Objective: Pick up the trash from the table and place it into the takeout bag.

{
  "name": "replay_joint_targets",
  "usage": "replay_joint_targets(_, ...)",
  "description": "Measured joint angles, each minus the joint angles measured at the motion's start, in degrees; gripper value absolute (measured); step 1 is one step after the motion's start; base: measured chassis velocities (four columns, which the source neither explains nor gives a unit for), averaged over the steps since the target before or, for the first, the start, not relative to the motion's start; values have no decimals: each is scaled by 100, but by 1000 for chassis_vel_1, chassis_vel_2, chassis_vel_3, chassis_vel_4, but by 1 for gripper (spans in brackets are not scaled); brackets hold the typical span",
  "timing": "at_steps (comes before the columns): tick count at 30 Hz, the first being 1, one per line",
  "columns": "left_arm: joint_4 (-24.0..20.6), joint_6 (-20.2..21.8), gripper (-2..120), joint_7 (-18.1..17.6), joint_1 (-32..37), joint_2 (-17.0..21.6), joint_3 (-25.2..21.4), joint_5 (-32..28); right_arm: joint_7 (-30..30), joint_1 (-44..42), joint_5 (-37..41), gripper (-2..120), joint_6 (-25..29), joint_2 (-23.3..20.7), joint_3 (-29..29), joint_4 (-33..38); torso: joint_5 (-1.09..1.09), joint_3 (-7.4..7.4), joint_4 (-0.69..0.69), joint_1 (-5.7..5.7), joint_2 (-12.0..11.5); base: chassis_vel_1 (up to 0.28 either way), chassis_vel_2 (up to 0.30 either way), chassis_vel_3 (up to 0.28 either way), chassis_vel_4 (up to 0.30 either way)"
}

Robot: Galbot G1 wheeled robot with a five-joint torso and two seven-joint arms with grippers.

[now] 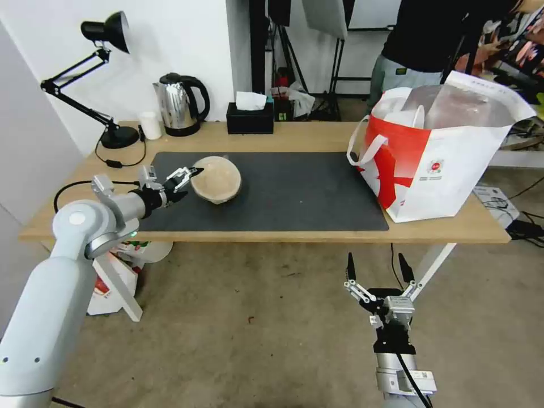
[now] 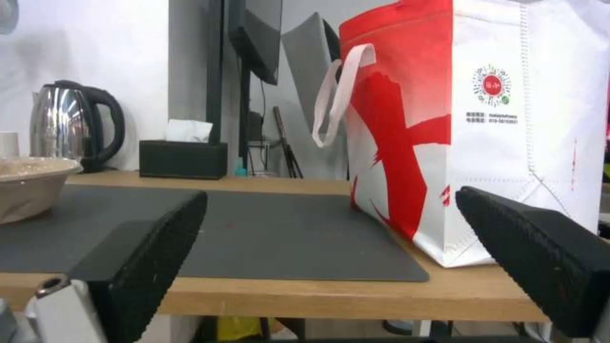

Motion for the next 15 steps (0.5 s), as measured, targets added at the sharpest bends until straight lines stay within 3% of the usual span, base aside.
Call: replay_joint_targets(15, 242, 0, 100, 36, -163, -48, 143, 115, 0, 0, 0, 100, 0, 0, 0, 0, 0, 0, 0, 0, 0, 0, 0, 0, 0)
